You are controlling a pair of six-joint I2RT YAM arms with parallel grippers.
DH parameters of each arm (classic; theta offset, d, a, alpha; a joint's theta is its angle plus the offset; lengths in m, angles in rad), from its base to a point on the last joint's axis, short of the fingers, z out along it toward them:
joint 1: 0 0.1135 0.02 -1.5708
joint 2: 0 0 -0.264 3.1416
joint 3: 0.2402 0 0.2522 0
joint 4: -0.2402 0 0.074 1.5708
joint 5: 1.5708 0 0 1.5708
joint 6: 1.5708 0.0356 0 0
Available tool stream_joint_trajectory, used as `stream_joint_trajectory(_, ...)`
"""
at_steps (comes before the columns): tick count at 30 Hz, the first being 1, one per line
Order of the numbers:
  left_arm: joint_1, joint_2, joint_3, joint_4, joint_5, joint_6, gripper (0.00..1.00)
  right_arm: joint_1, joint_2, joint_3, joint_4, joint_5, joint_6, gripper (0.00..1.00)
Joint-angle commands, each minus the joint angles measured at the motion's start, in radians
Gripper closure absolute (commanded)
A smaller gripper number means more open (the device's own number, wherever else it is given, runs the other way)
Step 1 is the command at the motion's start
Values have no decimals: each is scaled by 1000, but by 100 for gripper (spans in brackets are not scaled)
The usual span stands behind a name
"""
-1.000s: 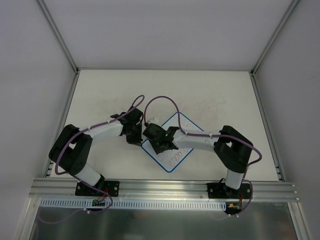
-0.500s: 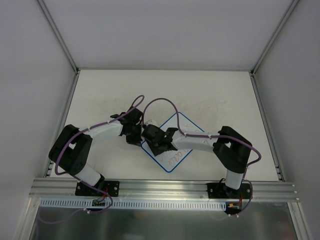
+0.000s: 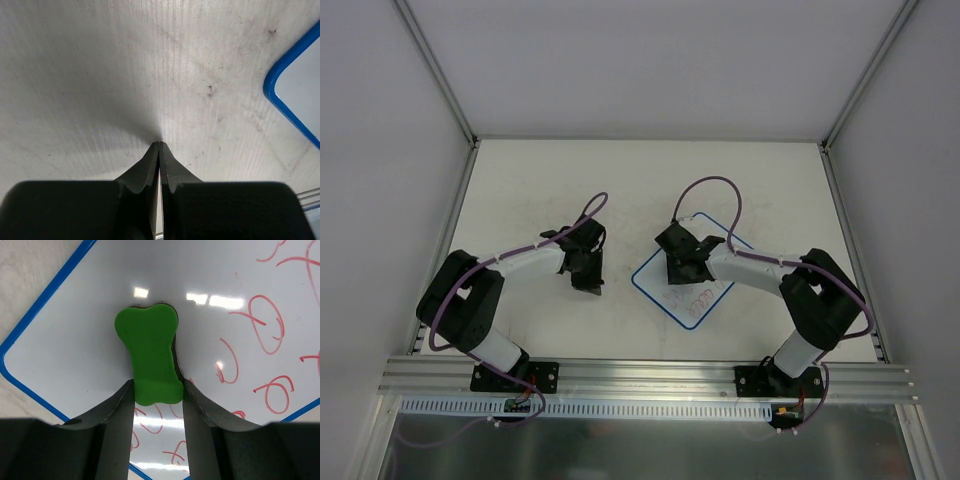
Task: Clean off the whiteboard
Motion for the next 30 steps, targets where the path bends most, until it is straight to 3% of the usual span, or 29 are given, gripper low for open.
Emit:
stream_joint_trajectory(1, 3, -52, 3, -13, 13, -13, 100, 11, -28, -19, -57, 15, 9, 100)
stream_joint_trajectory(3, 2, -64, 15, -12, 27, -36, 90, 11, -29, -19, -55, 13, 18, 100)
stream_joint_trajectory(4, 2, -74, 19, -12, 32, -45, 74, 11, -23, -18, -55, 11, 27, 100)
stream_joint_trajectory(5, 2, -77, 35, -13, 35, -53, 68, 11, -19, -18, -55, 10, 35, 100)
stream_joint_trajectory(9, -21, -71, 85, -8, 46, -68, 49, 14, 15, -15, -17, -70, 59, 100)
stream_joint_trajectory(18, -55, 57, 207, 2, 64, -33, 47, 42, 24, -7, 30, -134, 56, 100)
stream_joint_trajectory(30, -61, 219, 282, 4, 46, 51, 53, 74, 30, 7, 60, -163, 27, 100)
